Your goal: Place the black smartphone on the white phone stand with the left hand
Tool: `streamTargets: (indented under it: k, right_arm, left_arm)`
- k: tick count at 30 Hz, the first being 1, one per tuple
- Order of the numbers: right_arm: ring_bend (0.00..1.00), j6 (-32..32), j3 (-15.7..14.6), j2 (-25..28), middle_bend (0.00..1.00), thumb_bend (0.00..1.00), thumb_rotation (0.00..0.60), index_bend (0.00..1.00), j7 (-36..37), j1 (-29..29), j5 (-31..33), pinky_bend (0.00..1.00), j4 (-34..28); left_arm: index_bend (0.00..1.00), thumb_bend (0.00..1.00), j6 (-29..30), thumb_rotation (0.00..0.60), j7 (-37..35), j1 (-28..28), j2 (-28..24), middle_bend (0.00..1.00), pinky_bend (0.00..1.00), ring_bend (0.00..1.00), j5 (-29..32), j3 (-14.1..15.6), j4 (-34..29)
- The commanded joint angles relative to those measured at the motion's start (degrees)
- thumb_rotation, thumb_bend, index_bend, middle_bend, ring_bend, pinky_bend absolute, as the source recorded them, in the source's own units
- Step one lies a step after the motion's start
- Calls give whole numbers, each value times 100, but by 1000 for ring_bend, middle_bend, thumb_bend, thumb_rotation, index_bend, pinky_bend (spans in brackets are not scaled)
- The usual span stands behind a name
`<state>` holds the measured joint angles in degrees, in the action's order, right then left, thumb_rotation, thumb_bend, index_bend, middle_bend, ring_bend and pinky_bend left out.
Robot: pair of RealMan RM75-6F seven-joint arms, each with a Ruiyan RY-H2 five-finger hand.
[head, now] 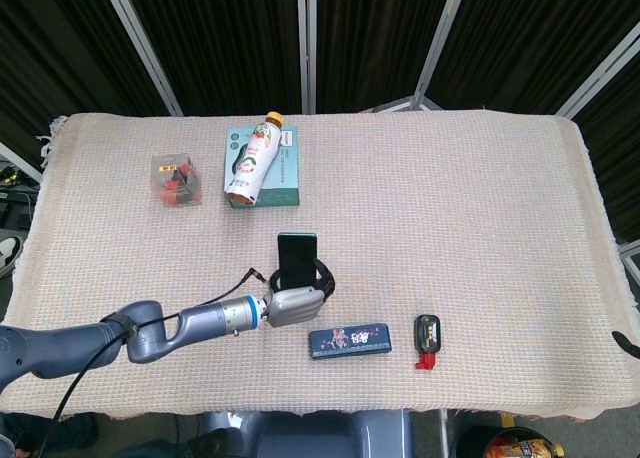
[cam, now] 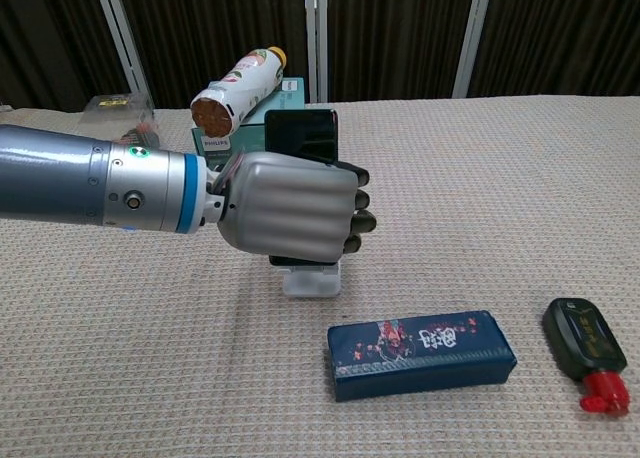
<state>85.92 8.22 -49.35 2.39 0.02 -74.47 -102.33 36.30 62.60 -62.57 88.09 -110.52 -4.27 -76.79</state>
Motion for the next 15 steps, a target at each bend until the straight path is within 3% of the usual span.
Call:
streamTargets:
  k: [1, 5, 15]
  right_arm:
    - [0, 1, 0, 1, 0, 0, 600, 0, -1, 0, -3, 0, -2]
    - [0, -11, -3, -2, 0, 0, 600, 0, -18, 5, -1, 0, -7]
    - [0, -10, -6, -6, 0, 0, 600, 0, -36, 7, -9, 0, -18]
  left_arm:
    - [310, 0, -11, 600, 51, 22, 5, 106, 324, 255, 38, -8, -9]
    - [182, 0, -18, 600, 170, 62, -7, 1, 275, 136, 105, -4, -43]
    - [81, 0, 37, 600, 239, 80, -100, 0, 235, 47, 155, 40, -156]
